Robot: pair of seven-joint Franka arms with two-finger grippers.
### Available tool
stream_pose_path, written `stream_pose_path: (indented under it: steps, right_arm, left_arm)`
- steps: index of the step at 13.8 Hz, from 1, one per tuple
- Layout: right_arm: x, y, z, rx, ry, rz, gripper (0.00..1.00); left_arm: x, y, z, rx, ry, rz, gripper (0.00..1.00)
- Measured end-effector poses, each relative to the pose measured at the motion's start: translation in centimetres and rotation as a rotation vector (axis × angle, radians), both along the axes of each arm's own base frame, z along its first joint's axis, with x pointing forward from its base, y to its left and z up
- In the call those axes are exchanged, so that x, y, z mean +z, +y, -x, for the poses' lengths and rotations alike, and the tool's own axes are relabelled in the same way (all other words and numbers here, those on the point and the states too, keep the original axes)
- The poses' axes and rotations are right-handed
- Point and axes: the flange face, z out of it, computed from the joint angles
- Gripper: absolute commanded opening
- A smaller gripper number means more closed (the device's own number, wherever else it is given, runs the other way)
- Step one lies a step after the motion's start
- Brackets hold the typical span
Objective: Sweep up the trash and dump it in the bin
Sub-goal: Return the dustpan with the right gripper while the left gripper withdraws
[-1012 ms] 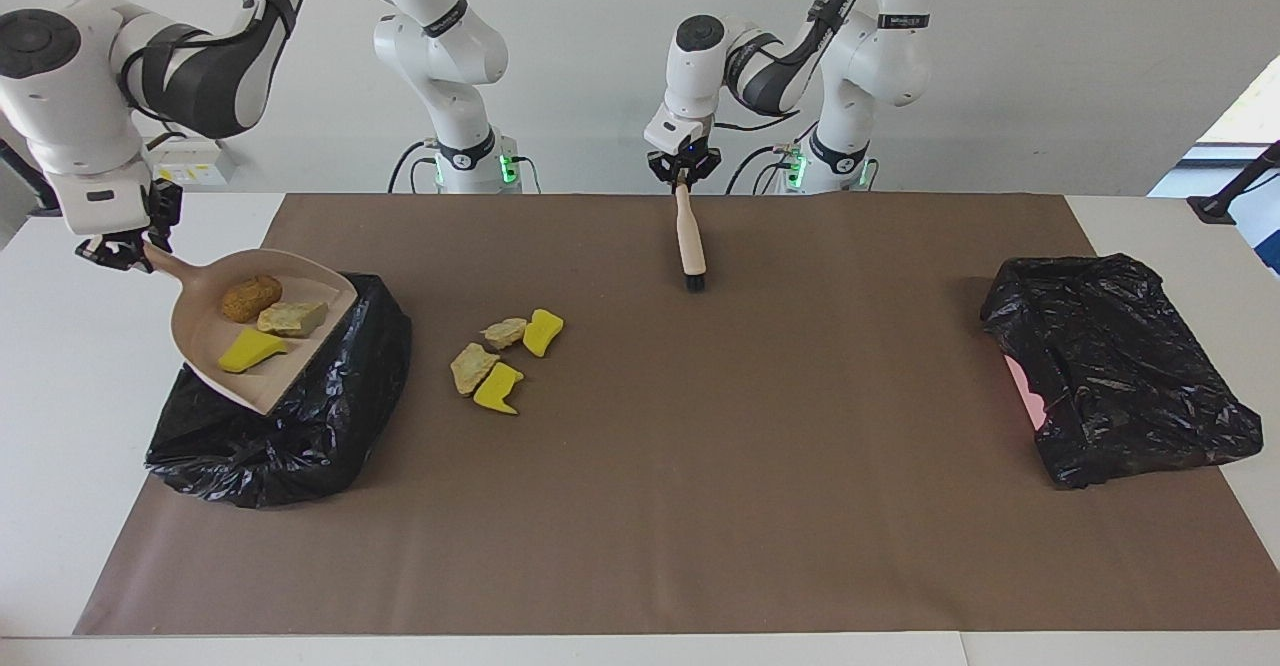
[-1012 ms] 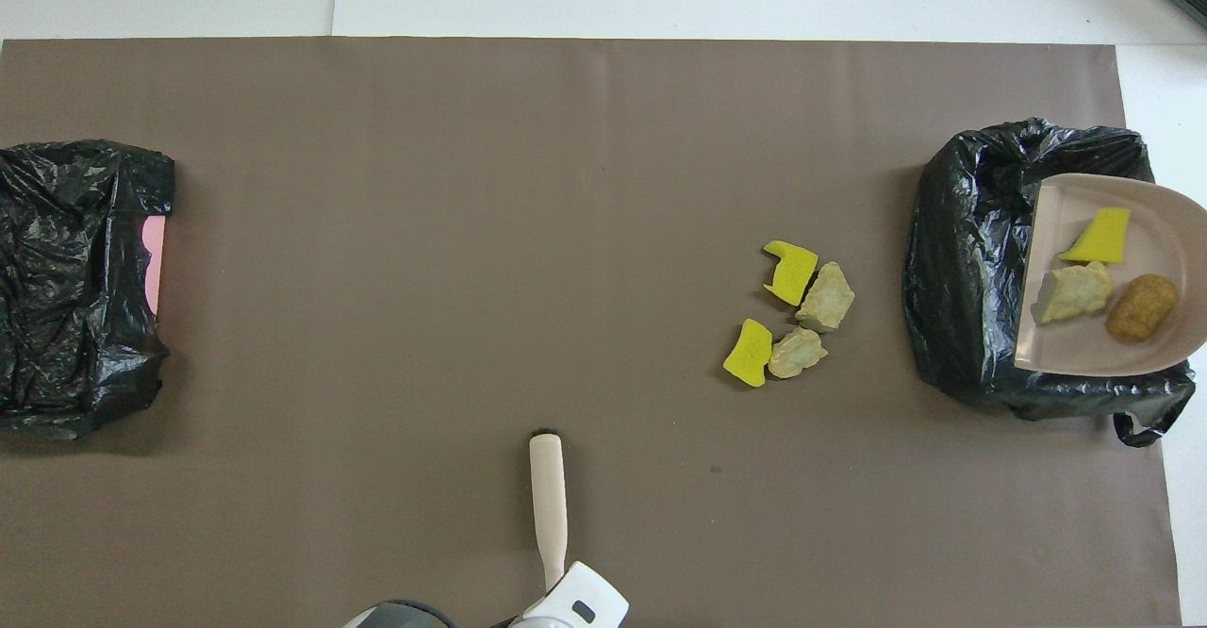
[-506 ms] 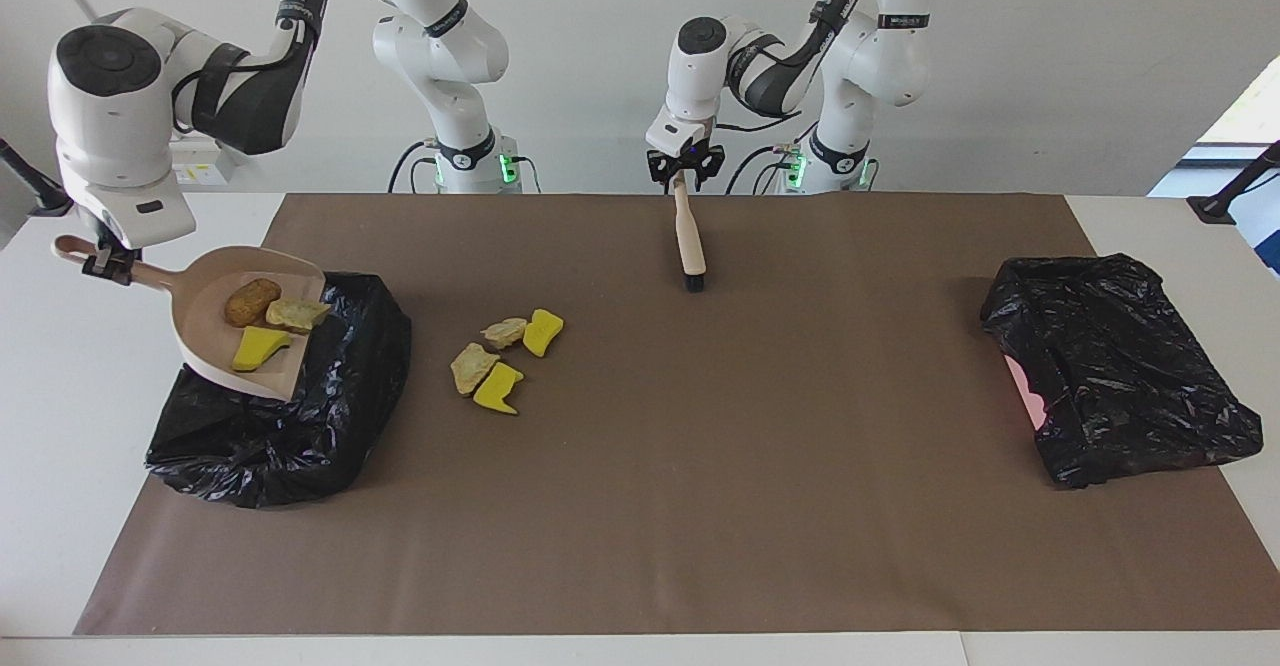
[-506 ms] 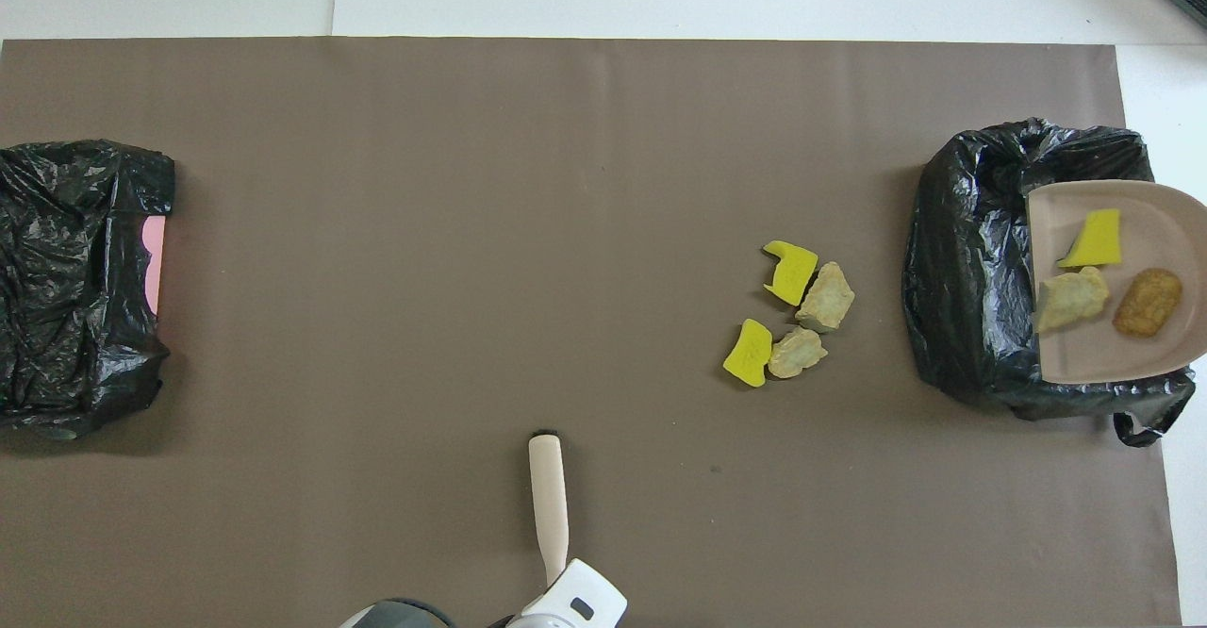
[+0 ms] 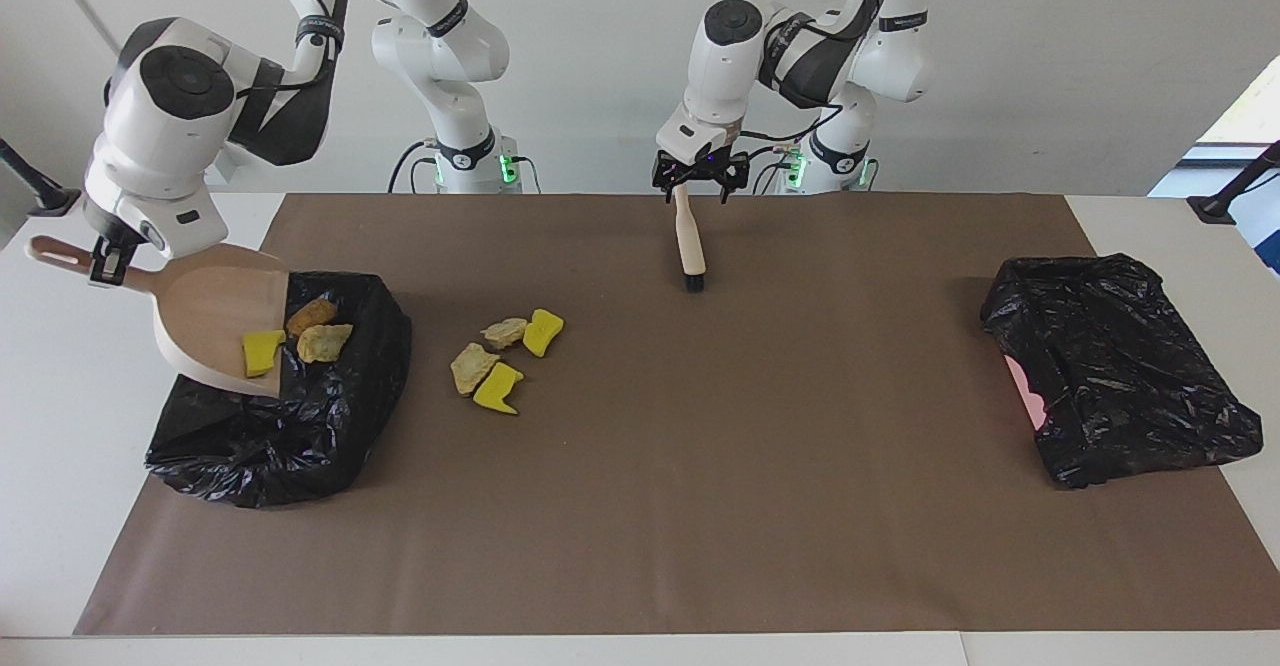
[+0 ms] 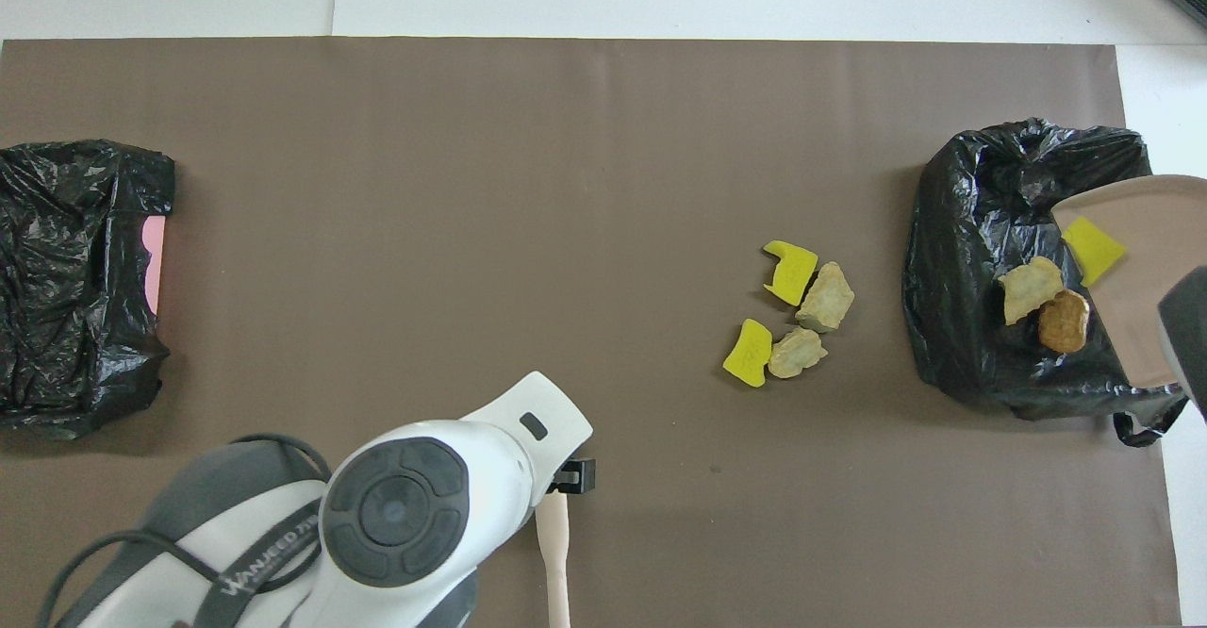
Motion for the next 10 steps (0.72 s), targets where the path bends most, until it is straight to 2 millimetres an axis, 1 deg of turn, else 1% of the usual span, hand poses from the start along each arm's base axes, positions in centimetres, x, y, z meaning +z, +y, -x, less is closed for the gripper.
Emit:
stream_pose_path:
  steps: [2,3,5,6,8,9,10]
  right_arm:
    - [1.3,1.7,0.1,0.031,0.004,0.055,0.00]
    - [1.8,2.8,0.2,0.037,0.010,0.074,0.00]
    - [2.5,5.0,0.5,0.041,0.019,0.111,0.00]
    - [2.6,6.0,0.6,0.032,0.019,0.123,0.00]
    - [2.9,7.7,0.9,-0.002,-0.005,0.130,0.00]
    - [3.1,8.8,1.1,-0.018,-0.029,0.130,0.00]
    - [3.6,10.1,1.3,-0.031,-0.061,0.124,0.00]
  left_arm:
    - [4.8,3.5,-3.6,-0.037,-0.020,0.013,1.00]
    - [7.2,5.6,-5.2,-0.059,-0.026,0.015,1.00]
    - [11.1,9.7,-7.6,-0.083,-0.042,0.019,1.00]
    - [13.0,12.0,-8.4,-0.090,-0.048,0.018,1.00]
    - [16.3,16.8,-9.5,-0.107,-0.056,0.003,1.00]
    - [17.5,18.9,-9.8,-0.116,-0.064,-0.019,1.00]
    - [18.3,20.3,-10.1,-0.122,-0.072,-0.041,1.00]
